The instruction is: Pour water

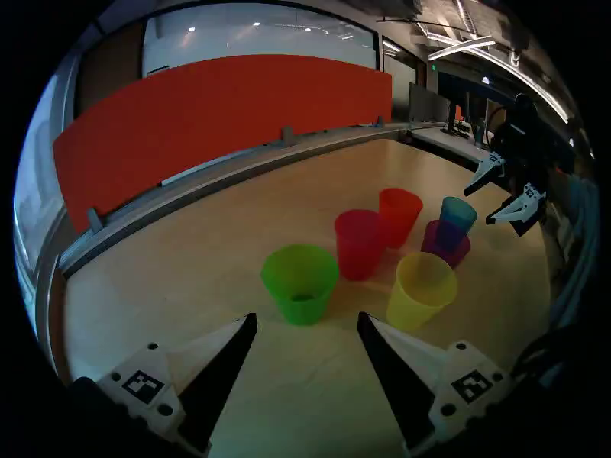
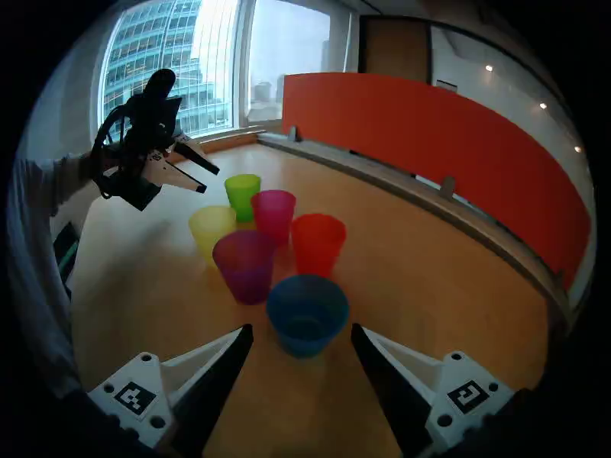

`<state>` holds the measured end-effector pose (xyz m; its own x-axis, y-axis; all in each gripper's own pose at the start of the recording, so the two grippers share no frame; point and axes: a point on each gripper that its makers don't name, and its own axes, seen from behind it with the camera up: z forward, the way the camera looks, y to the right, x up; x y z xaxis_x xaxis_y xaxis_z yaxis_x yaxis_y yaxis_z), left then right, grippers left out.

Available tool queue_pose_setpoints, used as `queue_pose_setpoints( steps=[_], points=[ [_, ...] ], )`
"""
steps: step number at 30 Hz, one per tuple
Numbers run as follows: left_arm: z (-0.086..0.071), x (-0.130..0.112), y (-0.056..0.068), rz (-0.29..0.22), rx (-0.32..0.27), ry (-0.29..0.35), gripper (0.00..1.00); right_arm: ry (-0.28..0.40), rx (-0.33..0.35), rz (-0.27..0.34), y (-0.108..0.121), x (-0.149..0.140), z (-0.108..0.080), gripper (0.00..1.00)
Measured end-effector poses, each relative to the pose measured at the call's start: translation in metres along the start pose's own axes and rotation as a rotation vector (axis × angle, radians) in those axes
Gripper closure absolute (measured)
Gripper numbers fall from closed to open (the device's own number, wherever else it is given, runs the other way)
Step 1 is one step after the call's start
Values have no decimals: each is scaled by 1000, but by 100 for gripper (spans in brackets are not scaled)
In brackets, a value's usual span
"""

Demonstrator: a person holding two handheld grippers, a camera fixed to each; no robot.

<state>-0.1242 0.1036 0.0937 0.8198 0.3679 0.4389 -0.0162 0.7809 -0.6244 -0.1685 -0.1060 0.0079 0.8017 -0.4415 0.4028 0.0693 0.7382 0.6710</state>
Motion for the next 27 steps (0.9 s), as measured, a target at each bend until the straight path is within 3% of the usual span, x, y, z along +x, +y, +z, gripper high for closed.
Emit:
queue_pose_setpoints(
  steps=[12, 27],
  points=[
    [27, -5, -12, -7, -5, -63, 2, -18, -2, 25, 7, -8, 19, 0],
    [58, 2, -11, 8, -31, -98, 2, -36, 21, 22, 7, -7, 40, 0]
  ],
)
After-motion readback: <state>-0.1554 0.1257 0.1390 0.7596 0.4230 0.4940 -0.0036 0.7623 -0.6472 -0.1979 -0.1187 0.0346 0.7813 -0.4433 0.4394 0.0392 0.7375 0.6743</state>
